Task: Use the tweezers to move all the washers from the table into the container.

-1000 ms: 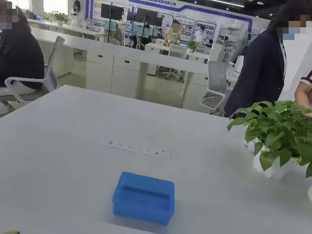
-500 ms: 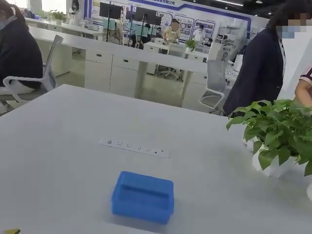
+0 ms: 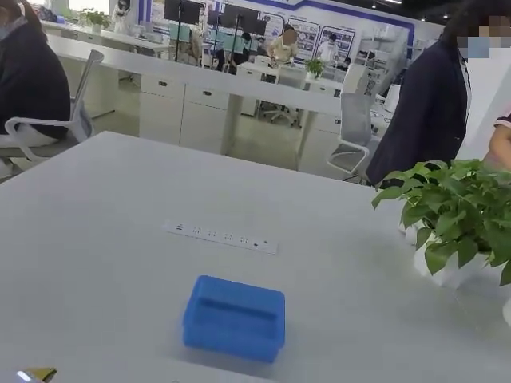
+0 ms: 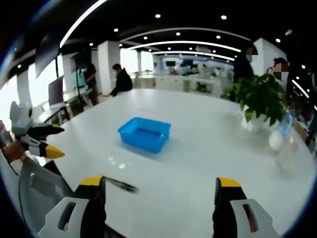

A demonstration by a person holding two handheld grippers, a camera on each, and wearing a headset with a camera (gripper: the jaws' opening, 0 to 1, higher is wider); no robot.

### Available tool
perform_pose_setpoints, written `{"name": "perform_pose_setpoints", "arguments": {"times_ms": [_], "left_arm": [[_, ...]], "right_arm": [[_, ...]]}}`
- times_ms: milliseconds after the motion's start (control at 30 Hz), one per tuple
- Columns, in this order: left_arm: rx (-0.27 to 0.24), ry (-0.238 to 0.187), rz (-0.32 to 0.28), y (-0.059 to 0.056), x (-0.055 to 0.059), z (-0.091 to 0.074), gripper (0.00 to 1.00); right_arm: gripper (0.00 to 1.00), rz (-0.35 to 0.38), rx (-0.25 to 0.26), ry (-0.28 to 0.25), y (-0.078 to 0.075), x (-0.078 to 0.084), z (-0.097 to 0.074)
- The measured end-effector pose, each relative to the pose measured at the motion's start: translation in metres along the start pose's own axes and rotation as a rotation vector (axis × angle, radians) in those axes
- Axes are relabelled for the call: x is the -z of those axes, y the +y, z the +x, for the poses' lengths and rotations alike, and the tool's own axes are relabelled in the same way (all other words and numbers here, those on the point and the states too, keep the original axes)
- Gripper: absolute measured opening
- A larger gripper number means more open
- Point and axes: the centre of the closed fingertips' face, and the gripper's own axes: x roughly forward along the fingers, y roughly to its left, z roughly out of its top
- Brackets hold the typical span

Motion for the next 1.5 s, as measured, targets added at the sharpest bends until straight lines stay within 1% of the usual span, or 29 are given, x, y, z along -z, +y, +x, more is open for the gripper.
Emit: {"name": "perform_pose_setpoints", "arguments": {"times_ms": [33,67,167,233,267,300,367,500,567,633,667,700,767,800,833,867,933,1000,1067,1100,1133,1167,1200,1267,1367,1433,1467,1500], "left_arm": [[0.025,0.002,0.001,-0.004,0.0,0.003,0.73],[0.039,0.007,0.0,-0.006,0.001,0.005,0.7],[0.106,0.029,0.015,-0.017,0.002,0.014,0.62],[0.136,0.036,0.023,-0.022,0.003,0.018,0.56],[0.156,0.041,0.029,-0.026,0.003,0.021,0.55],[0.161,0.043,0.032,-0.027,0.004,0.023,0.55],[0.188,0.054,0.046,-0.031,0.005,0.029,0.54],[0.243,0.094,0.088,-0.039,0.013,0.036,0.49],[0.277,0.124,0.112,-0.044,0.02,0.041,0.46],[0.305,0.144,0.135,-0.047,0.026,0.048,0.43],[0.315,0.165,0.15,-0.048,0.031,0.052,0.43],[0.322,0.167,0.158,-0.049,0.032,0.056,0.43],[0.358,0.19,0.173,-0.053,0.038,0.063,0.37],[0.366,0.197,0.185,-0.053,0.04,0.066,0.35],[0.377,0.213,0.221,-0.054,0.043,0.07,0.34],[0.387,0.224,0.242,-0.055,0.045,0.072,0.32],[0.428,0.266,0.265,-0.061,0.052,0.078,0.31],[0.459,0.276,0.301,-0.065,0.055,0.084,0.28],[0.454,0.278,0.307,-0.066,0.057,0.093,0.2],[0.446,0.29,0.32,-0.066,0.059,0.096,0.17],[0.459,0.289,0.371,-0.066,0.06,0.099,0.15],[0.47,0.292,0.379,-0.068,0.061,0.1,0.14],[0.489,0.307,0.374,-0.071,0.065,0.101,0.14],[0.495,0.315,0.369,-0.073,0.066,0.104,0.13],[0.513,0.321,0.402,-0.078,0.07,0.107,0.09],[0.551,0.333,0.439,-0.083,0.075,0.108,0.08],[0.555,0.345,0.439,-0.083,0.077,0.107,0.09],[0.565,0.312,0.448,-0.085,0.071,0.109,0.07]], "right_arm": [[0.9,0.0,-0.002,0.005,0.0,0.001,0.001],[0.9,-0.004,-0.003,0.01,0.001,0.001,0.002],[0.89,-0.01,-0.005,0.019,0.002,0.003,0.004],[0.89,-0.013,-0.005,0.026,0.002,0.003,0.005],[0.89,-0.013,-0.004,0.028,0.002,0.003,0.005],[0.89,-0.012,-0.003,0.028,0.002,0.003,0.005],[0.89,-0.005,-0.001,0.024,0.001,0.002,0.005],[0.88,0.006,-0.003,0.024,0.003,0.004,0.006],[0.88,0.003,-0.007,0.033,0.004,0.006,0.008],[0.88,-0.004,-0.011,0.047,0.006,0.011,0.009],[0.88,-0.007,-0.012,0.053,0.006,0.012,0.01],[0.88,-0.008,-0.014,0.056,0.006,0.013,0.01],[0.87,-0.008,-0.016,0.061,0.006,0.014,0.011],[0.87,-0.009,-0.018,0.063,0.007,0.014,0.012],[0.87,-0.01,-0.021,0.068,0.007,0.015,0.013],[0.87,-0.011,-0.022,0.07,0.008,0.015,0.014],[0.87,-0.017,-0.029,0.076,0.01,0.015,0.015],[0.87,-0.023,-0.033,0.082,0.012,0.016,0.018],[0.87,-0.024,-0.035,0.086,0.013,0.017,0.02],[0.86,-0.023,-0.037,0.088,0.013,0.017,0.021],[0.86,-0.022,-0.042,0.09,0.015,0.017,0.021],[0.86,-0.022,-0.043,0.09,0.016,0.017,0.022],[0.86,-0.024,-0.046,0.089,0.018,0.017,0.022],[0.86,-0.026,-0.051,0.094,0.02,0.018,0.023],[0.86,-0.027,-0.058,0.099,0.022,0.019,0.023],[0.86,-0.026,-0.066,0.101,0.025,0.02,0.024],[0.86,-0.027,-0.074,0.102,0.027,0.02,0.024],[0.85,-0.027,-0.078,0.103,0.029,0.02,0.025]]}}
